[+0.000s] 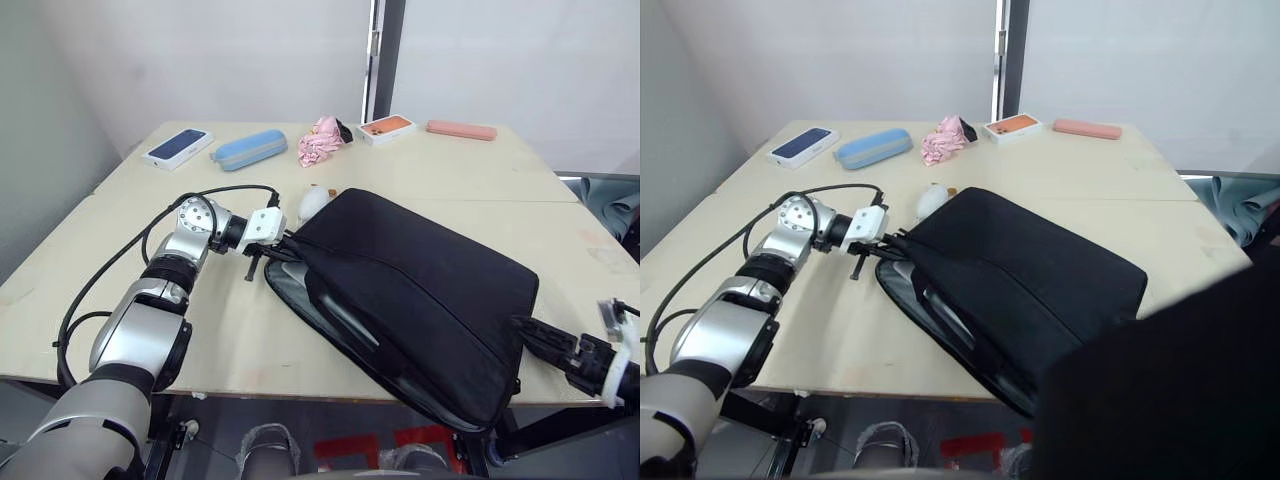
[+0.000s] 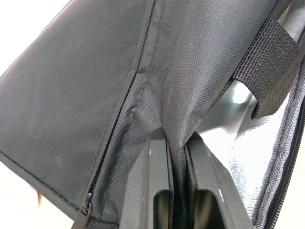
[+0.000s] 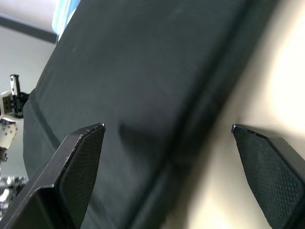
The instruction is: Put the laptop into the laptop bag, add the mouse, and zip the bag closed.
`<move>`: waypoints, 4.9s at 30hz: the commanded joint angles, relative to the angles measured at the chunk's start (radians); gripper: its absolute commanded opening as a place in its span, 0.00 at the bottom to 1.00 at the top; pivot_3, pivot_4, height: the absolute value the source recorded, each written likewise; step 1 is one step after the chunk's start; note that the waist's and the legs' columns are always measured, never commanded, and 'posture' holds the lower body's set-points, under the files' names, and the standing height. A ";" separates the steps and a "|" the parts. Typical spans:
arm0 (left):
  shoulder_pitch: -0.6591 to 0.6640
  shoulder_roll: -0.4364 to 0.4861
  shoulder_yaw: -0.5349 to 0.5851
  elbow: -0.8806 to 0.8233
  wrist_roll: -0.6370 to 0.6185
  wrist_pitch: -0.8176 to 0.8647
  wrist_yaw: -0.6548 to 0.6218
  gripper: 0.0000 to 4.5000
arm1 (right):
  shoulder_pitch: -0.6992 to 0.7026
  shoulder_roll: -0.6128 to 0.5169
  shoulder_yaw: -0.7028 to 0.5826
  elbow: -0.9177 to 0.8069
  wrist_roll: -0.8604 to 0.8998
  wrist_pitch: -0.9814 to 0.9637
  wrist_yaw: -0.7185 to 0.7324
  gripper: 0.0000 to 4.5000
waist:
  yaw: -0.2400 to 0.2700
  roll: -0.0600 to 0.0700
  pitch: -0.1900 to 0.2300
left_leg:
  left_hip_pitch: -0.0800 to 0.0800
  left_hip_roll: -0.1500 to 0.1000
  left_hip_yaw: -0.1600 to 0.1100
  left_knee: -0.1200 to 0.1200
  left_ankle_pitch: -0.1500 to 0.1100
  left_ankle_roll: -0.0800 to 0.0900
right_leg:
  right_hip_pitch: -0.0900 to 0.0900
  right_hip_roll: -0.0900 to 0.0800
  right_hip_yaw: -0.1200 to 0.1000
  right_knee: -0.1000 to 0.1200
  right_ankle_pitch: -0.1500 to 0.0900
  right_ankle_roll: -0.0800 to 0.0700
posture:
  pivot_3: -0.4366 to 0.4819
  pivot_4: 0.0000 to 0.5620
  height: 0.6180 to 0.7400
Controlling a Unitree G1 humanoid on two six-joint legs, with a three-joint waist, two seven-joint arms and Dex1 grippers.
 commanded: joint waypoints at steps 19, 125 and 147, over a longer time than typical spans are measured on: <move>0.172 0.138 0.058 -0.469 -0.062 0.304 0.017 0.00 | -0.688 -0.005 0.344 0.269 -0.399 0.047 -0.022 0.02 | -0.044 0.001 0.000 | -0.004 0.003 0.002 0.002 0.001 0.000 | -0.007 0.003 0.001 0.003 0.002 -0.003 | 0.48 0.27 1.00; 0.421 0.328 0.048 -0.593 0.057 0.174 0.249 0.00 | -0.766 -0.145 0.919 -0.076 -1.246 -0.711 0.635 0.01 | -0.081 0.004 -0.013 | 0.004 0.006 0.009 -0.002 -0.001 -0.001 | -0.010 0.008 0.011 0.007 0.000 -0.007 | 0.48 0.27 1.00; 0.532 0.348 0.074 -0.883 -0.077 0.528 0.206 0.88 | -0.728 -0.215 0.802 -0.153 -1.057 -0.486 0.770 0.59 | -0.055 0.004 -0.012 | 0.002 0.006 0.010 -0.004 -0.001 -0.001 | -0.010 0.008 0.011 0.001 0.000 -0.008 | 0.48 0.27 1.00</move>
